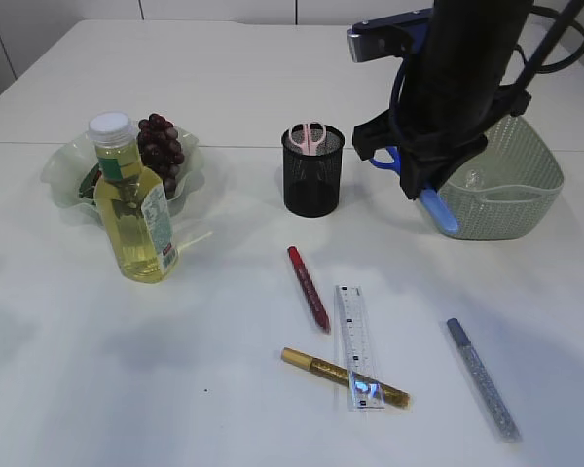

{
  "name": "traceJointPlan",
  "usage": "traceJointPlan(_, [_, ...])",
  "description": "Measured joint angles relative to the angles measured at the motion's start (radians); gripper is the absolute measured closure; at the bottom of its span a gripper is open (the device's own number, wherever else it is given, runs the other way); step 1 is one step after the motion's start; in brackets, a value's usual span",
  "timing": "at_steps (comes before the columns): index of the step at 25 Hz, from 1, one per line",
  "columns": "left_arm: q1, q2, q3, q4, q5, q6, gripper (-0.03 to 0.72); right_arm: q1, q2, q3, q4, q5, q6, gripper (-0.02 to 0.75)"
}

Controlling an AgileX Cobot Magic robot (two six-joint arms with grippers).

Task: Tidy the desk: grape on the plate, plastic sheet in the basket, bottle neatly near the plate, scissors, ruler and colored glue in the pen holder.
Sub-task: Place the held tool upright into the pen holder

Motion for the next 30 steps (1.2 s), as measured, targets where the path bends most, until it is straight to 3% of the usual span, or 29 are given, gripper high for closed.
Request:
traceJointPlan(7, [0.0, 0.0, 0.0, -0.002, 0.0, 0.0, 0.316, -0.06, -0.037, 0.022, 0.025, -0.027, -0.019, 0.573])
traceJointPlan(19, [0.0, 0.0, 0.0, -0.01, 0.004, 0.0, 0.316, -0.221, -0.037, 0.022, 0.317, -0.386, -0.213, 0.573])
traceJointPlan(24, [0.0, 0.0, 0.0, -0.012, 0.004, 0.0, 0.316, -0.283, 0.018, 0.022, 0.569, -0.504, -0.421, 0.573])
traceJointPlan(30, [0.0, 0.0, 0.0, -0.022, 0.01, 0.0, 0.316, -0.314, 0.138, 0.022, 1.054, -0.559, -0.876, 0.573])
